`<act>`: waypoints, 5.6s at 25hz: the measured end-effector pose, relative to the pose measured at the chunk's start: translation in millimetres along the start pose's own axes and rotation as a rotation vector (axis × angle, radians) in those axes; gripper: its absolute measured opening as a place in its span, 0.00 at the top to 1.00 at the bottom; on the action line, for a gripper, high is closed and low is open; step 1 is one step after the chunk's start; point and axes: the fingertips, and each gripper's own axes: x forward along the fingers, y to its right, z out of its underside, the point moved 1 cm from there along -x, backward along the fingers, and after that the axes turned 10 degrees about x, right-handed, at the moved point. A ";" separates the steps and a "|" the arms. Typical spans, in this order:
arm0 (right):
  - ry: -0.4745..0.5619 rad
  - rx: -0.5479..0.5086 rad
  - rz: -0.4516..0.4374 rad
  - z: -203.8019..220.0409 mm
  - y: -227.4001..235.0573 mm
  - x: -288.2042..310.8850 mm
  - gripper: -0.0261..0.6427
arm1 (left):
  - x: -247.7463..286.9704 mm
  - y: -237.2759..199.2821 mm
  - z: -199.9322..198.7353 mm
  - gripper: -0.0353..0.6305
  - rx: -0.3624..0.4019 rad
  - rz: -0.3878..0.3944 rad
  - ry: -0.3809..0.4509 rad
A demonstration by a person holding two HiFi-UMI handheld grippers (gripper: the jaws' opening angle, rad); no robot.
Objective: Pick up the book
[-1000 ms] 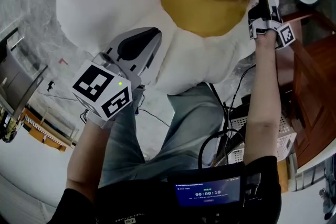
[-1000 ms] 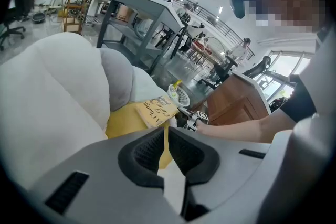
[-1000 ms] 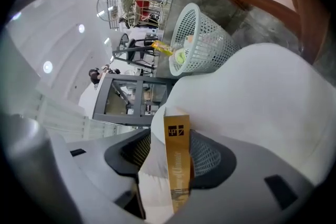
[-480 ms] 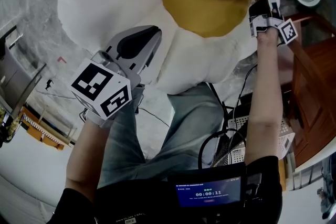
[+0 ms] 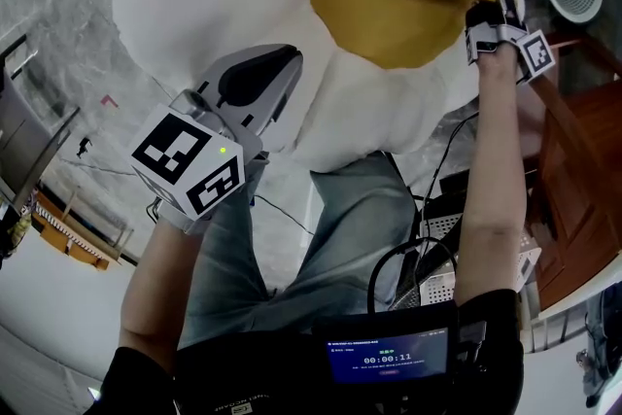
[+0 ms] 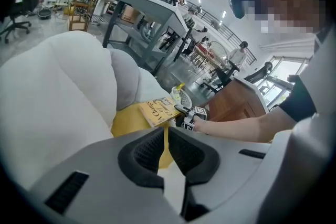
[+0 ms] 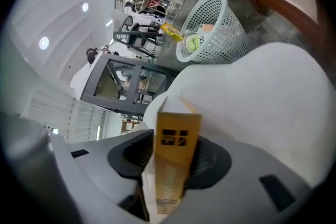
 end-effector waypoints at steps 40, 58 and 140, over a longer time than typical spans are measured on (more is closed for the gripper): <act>-0.046 -0.165 0.059 20.9 -52.7 -23.0 0.72 | 57.6 1.5 -1.8 0.92 0.041 0.149 -0.010; -0.131 0.043 -0.217 -15.0 44.2 15.7 0.72 | 207.0 -7.0 25.8 0.92 0.205 -0.027 -0.025; 0.307 0.037 -0.669 24.3 -415.4 -270.0 0.72 | -4.8 177.7 -301.3 0.92 0.518 0.196 0.295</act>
